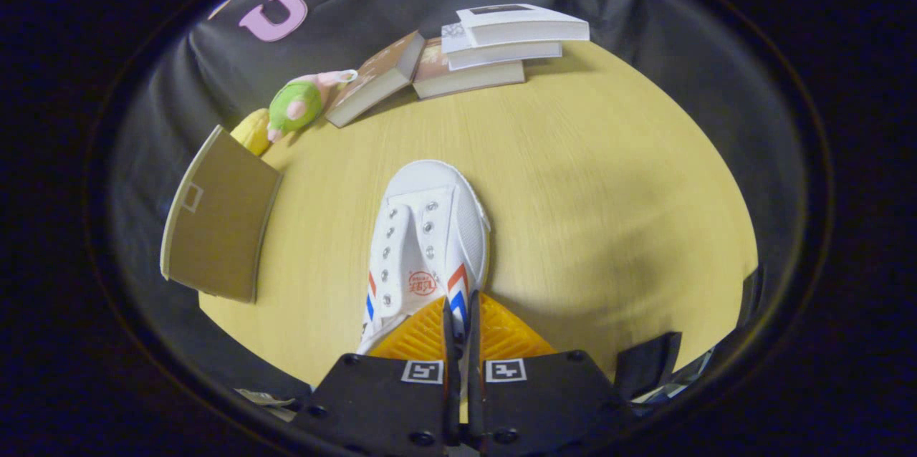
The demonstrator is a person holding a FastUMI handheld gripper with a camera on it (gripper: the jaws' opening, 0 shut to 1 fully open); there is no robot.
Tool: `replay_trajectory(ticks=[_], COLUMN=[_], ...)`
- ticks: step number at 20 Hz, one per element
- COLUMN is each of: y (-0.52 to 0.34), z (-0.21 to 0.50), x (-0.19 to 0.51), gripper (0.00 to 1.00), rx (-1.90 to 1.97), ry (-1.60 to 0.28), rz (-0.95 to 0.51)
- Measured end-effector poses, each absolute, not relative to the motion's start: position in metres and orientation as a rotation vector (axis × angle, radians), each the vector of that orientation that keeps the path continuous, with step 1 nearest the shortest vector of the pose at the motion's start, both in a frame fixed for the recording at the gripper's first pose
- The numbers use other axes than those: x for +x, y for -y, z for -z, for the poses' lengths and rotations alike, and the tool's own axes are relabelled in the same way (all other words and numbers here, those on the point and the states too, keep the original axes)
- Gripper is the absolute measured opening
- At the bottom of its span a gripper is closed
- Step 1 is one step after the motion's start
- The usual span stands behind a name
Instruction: Open the storage box then place both shoes into the box .Put the left shoe in first, then the right shoe, with the right side of both shoes facing outward in a uniform manner.
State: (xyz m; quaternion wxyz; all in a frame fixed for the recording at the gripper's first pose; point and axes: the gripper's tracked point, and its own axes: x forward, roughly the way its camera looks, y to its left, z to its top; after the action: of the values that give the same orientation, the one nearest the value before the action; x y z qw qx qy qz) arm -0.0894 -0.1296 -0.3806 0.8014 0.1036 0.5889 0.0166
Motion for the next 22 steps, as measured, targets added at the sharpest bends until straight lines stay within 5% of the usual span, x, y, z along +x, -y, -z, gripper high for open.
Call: replay_trajectory(ticks=[11,22], y=[0.071,-0.072], z=[0.311,0.251], x=[-0.053,-0.015], gripper=[0.07,0.07], rx=[0.385,0.375], ry=[-1.171,-1.121], rz=[0.012,-0.146])
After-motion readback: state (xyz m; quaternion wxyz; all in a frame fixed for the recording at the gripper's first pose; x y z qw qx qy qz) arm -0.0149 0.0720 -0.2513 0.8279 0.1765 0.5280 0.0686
